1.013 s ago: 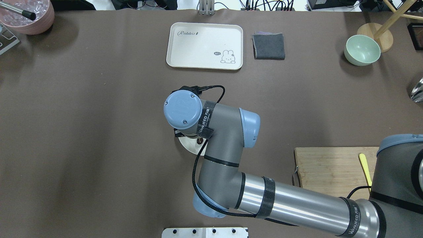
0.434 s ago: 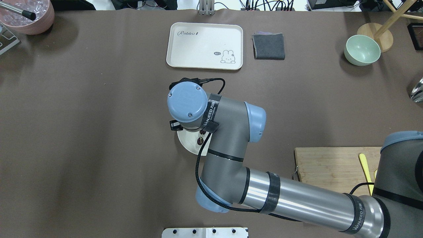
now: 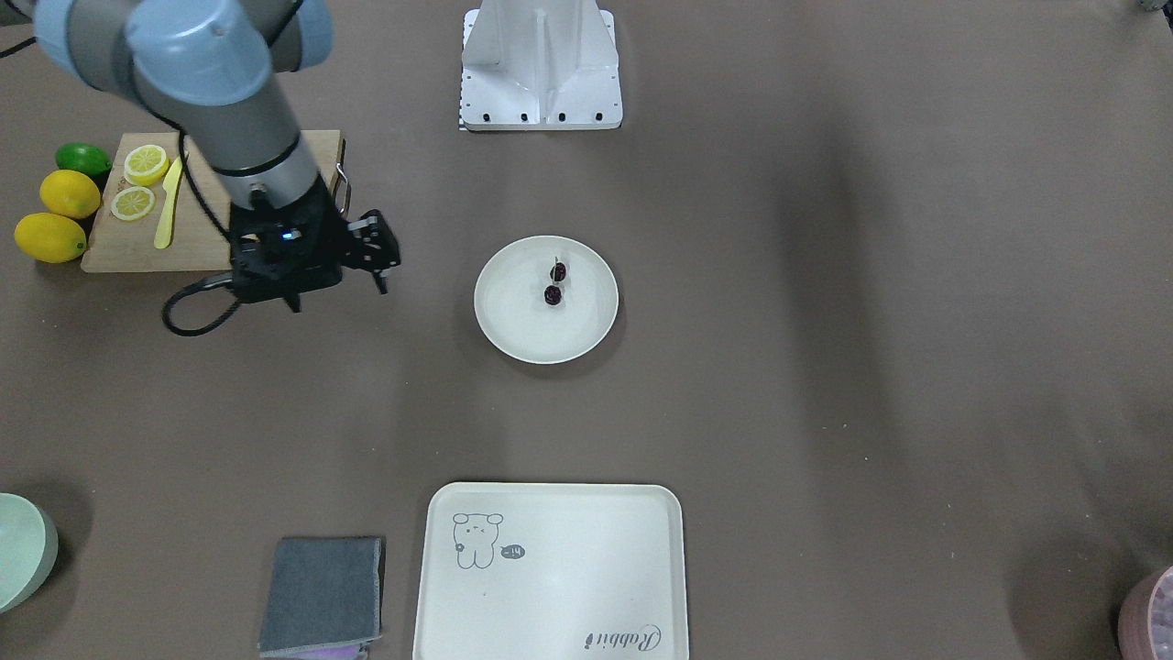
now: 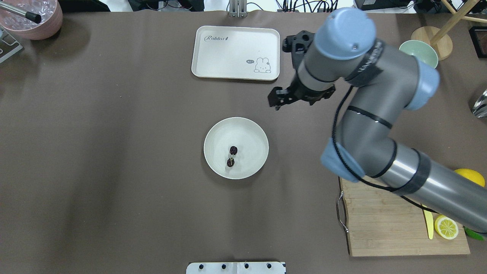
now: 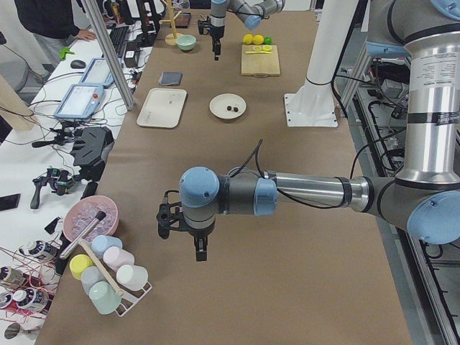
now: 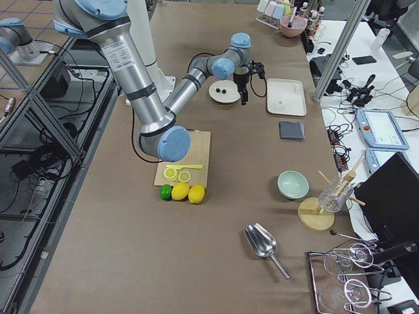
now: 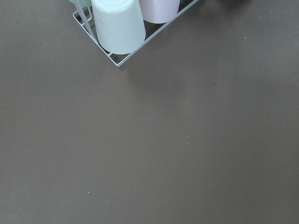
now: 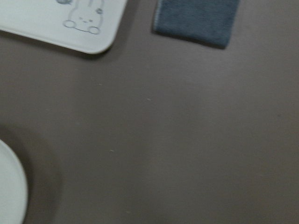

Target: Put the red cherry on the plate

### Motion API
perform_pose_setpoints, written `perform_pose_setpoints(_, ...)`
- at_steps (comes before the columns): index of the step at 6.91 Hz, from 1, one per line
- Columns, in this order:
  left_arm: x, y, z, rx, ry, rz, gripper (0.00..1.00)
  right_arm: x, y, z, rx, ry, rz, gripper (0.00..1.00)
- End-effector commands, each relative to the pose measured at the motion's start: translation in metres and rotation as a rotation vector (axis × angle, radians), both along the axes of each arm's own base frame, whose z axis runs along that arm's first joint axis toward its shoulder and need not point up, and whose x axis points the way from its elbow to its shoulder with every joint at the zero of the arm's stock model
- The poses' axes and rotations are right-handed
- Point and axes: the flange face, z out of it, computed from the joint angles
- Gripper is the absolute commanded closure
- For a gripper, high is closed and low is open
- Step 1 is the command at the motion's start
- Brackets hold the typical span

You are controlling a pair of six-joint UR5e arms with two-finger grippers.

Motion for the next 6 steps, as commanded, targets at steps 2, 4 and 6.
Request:
perform_pose_setpoints(2,0.027,-0.003,-0.001,0.028,-0.006,0.079,0.02,0.175,0.008,0.163,-0.001,0.130,-0.087,0.00)
perform_pose_setpoints(4,0.092,-0.027,-0.003,0.008,-0.026,0.194,0.02,0.247,0.017,0.195,-0.011,0.143,-0.051,0.00)
perform_pose_setpoints(6,0.113,-0.033,0.005,0.020,-0.050,0.221,0.02,0.298,0.031,0.214,-0.022,0.081,-0.044,0.00)
